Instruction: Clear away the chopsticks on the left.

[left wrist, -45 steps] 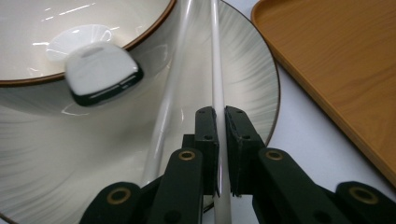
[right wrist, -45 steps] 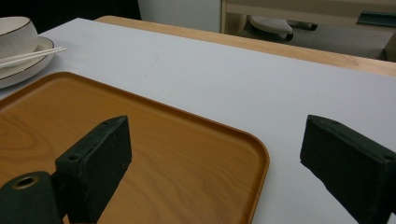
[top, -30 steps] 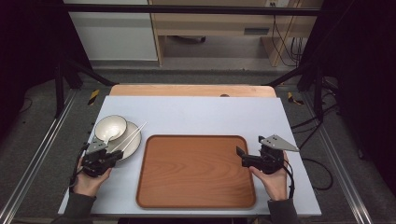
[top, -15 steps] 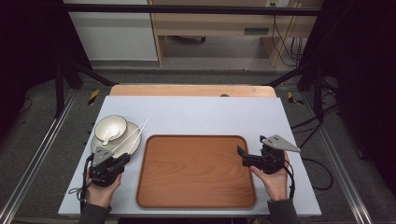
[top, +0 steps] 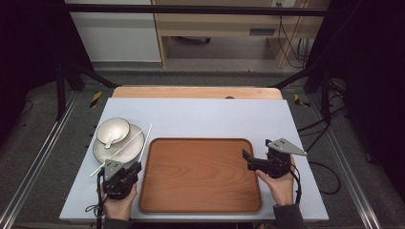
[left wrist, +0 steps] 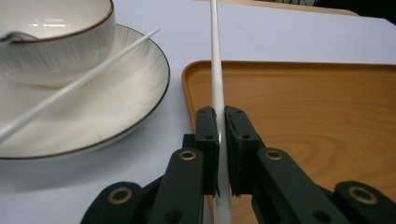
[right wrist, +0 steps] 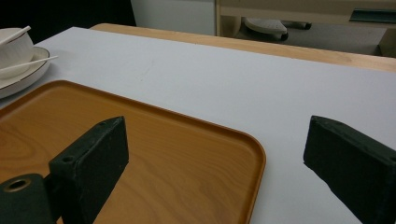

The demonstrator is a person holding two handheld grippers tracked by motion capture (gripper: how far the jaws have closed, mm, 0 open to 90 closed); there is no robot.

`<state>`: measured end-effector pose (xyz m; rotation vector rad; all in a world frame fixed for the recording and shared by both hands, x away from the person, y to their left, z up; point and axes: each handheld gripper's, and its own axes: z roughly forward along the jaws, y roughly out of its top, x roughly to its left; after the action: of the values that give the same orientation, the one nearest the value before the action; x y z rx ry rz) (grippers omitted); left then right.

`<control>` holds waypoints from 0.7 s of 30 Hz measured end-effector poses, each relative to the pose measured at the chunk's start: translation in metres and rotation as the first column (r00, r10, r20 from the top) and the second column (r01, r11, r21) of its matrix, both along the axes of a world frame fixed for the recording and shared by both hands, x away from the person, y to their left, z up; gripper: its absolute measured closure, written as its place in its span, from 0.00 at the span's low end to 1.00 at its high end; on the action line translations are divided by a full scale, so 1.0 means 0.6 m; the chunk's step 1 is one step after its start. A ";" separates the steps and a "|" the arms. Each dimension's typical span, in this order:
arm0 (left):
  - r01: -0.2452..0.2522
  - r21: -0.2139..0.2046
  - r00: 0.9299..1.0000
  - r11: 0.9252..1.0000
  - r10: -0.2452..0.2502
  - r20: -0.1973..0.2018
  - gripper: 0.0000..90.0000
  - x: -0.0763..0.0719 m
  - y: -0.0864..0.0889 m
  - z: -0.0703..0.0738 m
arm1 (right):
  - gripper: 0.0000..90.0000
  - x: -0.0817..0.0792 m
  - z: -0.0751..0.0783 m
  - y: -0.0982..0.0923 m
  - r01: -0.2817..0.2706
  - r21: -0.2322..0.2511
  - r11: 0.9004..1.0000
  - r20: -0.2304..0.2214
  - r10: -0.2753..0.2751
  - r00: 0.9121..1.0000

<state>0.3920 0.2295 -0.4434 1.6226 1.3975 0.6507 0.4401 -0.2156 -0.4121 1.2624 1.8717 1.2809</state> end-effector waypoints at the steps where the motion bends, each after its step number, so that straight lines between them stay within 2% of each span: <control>1: -0.005 -0.006 1.000 1.000 0.005 0.001 0.93 -0.002 -0.003 -0.001 | 0.08 0.000 0.000 0.000 0.000 0.000 1.000 0.000 0.000 1.000; 6: -0.043 -0.032 0.999 0.999 0.043 0.013 0.93 -0.015 -0.022 -0.012 | 0.08 0.001 -0.001 0.003 -0.004 -0.003 1.000 -0.004 0.004 1.000; 12: -0.084 -0.071 0.996 0.994 0.084 -0.006 0.93 -0.022 -0.032 -0.031 | 0.08 0.001 -0.002 0.004 -0.008 -0.007 1.000 -0.004 0.008 1.000; 19: -0.100 -0.068 0.995 0.993 0.099 -0.022 0.93 -0.027 -0.044 -0.051 | 0.08 0.001 -0.002 0.004 -0.009 -0.012 1.000 -0.006 0.009 1.000; 21: -0.097 -0.055 0.995 0.994 0.096 -0.027 0.93 -0.027 -0.049 -0.055 | 0.08 0.001 -0.003 0.004 -0.009 -0.013 1.000 -0.008 0.008 1.000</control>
<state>0.3758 0.2002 -0.4764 1.5311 1.5062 0.6440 0.4409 -0.2130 -0.4136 1.2563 1.8899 1.2683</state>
